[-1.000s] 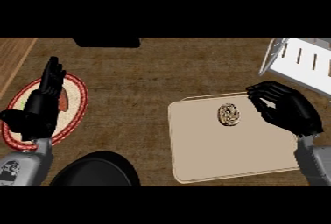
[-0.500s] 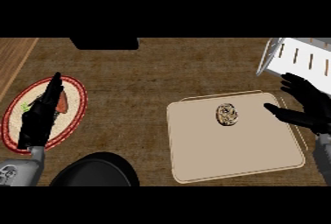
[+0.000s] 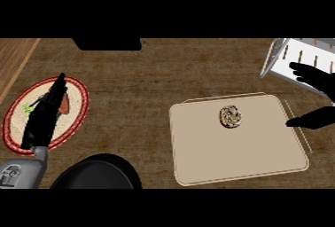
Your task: Pick the cupcake from the tray and place it in the tiered basket
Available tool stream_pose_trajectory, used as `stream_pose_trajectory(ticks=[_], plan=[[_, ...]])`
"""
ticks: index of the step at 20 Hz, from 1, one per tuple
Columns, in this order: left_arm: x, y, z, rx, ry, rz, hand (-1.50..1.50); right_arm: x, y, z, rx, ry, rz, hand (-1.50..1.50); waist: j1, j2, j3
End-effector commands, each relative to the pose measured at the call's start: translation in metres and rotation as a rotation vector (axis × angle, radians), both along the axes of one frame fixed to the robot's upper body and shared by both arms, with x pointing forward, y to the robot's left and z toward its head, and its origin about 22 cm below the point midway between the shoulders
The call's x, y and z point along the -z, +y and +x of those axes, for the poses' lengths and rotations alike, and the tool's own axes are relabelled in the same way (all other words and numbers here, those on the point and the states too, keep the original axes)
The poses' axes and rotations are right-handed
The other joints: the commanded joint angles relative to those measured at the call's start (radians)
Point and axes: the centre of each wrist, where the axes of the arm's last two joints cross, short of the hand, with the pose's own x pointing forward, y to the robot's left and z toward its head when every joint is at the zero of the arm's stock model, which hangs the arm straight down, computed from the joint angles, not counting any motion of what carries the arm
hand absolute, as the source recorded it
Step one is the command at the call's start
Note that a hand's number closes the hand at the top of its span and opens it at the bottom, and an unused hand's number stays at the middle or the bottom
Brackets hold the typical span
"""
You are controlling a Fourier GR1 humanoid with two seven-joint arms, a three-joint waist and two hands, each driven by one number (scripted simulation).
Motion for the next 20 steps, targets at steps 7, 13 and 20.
stream_pose_trajectory(ticks=[7,13,20], plan=[[0.001,0.002,0.001,0.005,0.003,0.005,0.0,-0.041,0.07,0.045,-0.062,0.164,-0.188,-1.5,0.004,0.0,0.001],[0.003,0.006,-0.005,-0.002,-0.002,-0.007,0.0,-0.023,0.093,0.056,-0.077,0.317,-0.238,-1.5,0.0,0.0,0.001],[0.019,-0.002,-0.007,0.009,0.029,-0.005,0.0,0.002,0.106,0.069,-0.082,0.384,-0.326,-1.5,0.001,0.002,0.001]])
